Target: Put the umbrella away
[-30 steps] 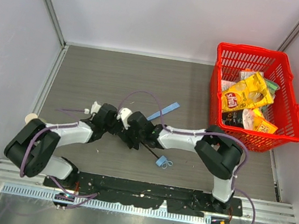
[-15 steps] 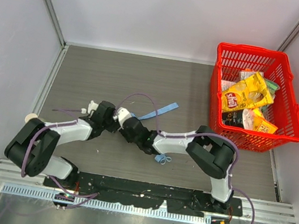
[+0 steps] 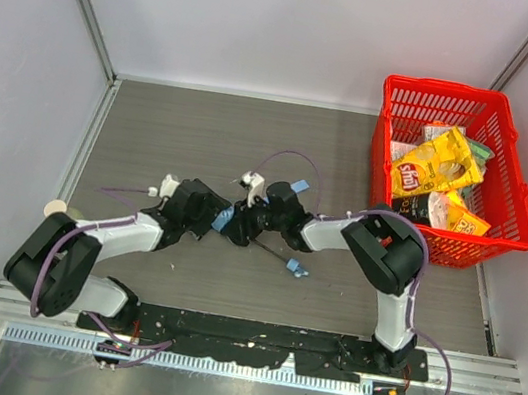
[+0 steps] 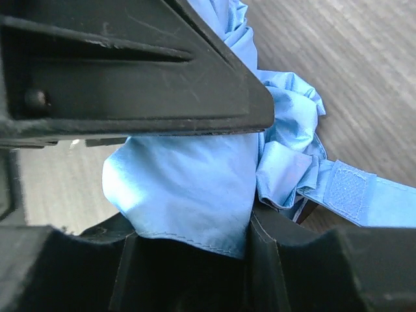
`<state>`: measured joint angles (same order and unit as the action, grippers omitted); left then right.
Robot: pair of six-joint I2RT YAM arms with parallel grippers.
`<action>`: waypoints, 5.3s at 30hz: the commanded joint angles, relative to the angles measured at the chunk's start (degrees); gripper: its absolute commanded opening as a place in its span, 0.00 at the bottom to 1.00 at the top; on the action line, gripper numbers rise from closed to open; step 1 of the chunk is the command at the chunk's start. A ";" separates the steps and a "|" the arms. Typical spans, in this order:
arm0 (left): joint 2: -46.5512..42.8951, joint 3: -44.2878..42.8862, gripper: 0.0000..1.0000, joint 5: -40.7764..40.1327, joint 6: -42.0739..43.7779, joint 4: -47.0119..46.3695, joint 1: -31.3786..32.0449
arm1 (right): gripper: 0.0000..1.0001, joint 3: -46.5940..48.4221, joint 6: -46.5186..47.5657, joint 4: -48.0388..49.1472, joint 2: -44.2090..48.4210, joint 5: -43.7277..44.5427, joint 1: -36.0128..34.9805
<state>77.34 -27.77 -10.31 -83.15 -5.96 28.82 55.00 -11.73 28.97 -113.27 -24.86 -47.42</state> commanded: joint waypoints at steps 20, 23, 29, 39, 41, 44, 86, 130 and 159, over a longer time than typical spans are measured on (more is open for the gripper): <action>2.73 6.41 0.00 3.27 2.12 -6.53 0.45 | 0.16 0.19 -10.37 -8.27 1.10 -11.84 5.23; 2.11 5.97 0.00 4.15 1.60 -5.12 0.54 | 0.52 2.29 -4.11 -18.32 5.77 0.67 2.61; 1.67 3.78 0.00 4.77 -0.34 1.02 0.62 | 0.78 8.44 10.30 -28.61 10.71 24.22 -5.40; 0.18 1.05 0.00 3.62 -2.89 5.78 0.45 | 0.78 10.30 16.92 -27.06 2.37 46.27 -17.53; 0.88 0.53 0.00 4.06 -3.85 8.23 0.54 | 0.77 9.07 16.13 -23.90 0.79 51.30 -18.76; 2.28 -1.75 0.00 4.42 -4.99 13.06 0.54 | 0.70 7.84 14.63 -22.56 -1.85 53.69 -19.12; 1.33 5.27 0.00 2.66 5.90 -2.93 0.45 | 0.41 1.06 -9.06 -10.22 1.63 -9.74 7.69; -5.45 5.00 0.06 0.73 -7.38 9.84 0.45 | 0.01 0.28 10.23 -18.25 -1.60 46.16 -16.05; 4.82 4.83 1.00 -0.07 4.58 -8.46 2.03 | 0.01 1.95 -9.54 -10.34 -2.12 -13.62 3.73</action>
<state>76.64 -22.87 -10.85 -80.68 -18.00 29.78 56.23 -17.91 22.83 -112.38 -31.62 -44.21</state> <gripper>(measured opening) 0.994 0.581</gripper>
